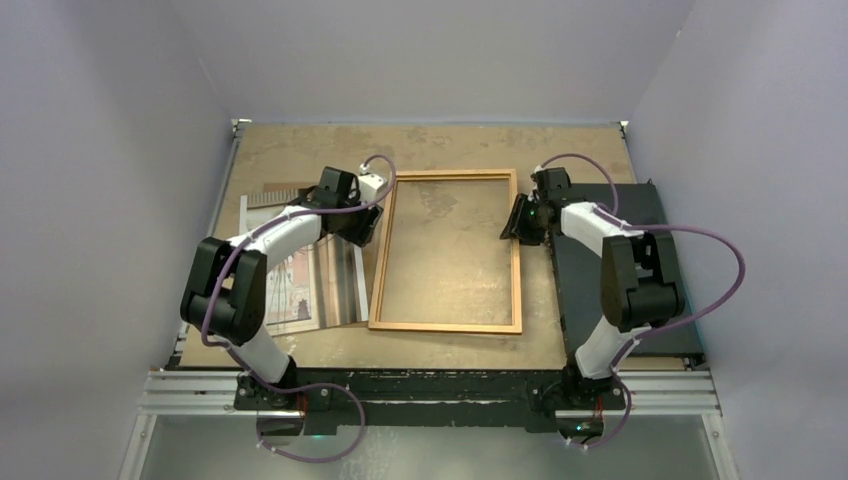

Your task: Put the photo into the frame

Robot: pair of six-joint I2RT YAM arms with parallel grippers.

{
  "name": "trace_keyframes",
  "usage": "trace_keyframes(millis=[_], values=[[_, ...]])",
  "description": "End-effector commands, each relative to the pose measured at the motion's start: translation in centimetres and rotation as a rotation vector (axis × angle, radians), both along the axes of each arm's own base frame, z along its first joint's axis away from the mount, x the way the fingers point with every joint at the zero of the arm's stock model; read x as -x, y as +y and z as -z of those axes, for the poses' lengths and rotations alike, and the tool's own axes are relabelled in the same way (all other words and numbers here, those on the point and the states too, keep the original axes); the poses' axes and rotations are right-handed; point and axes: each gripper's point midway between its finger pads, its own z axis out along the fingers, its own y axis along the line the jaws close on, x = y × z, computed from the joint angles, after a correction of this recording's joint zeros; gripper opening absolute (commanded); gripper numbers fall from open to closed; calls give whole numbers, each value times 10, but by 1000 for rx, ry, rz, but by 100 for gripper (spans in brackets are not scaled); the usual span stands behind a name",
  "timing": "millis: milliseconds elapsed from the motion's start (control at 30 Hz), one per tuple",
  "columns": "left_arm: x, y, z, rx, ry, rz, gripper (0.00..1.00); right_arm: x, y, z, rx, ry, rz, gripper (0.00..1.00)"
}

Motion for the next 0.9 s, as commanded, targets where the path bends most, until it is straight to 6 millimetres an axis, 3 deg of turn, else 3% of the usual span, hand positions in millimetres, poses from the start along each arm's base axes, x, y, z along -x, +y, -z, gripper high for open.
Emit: trace_keyframes(millis=[0,233,467,667,867], values=[[-6,-7,7,29,6,21,53,-19,-7,11,62,-31,-2,43],[-7,-20,12,77,24,55,50,-23,-12,27,93,-3,27,50],[-4,-29,14,114,49,73,46,-46,-23,6,143,-79,99,62],[-5,-39,21,157,75,54,36,-60,-24,-1,161,-103,120,57],[-8,-37,30,141,82,32,35,-72,-22,10,175,-84,122,45]])
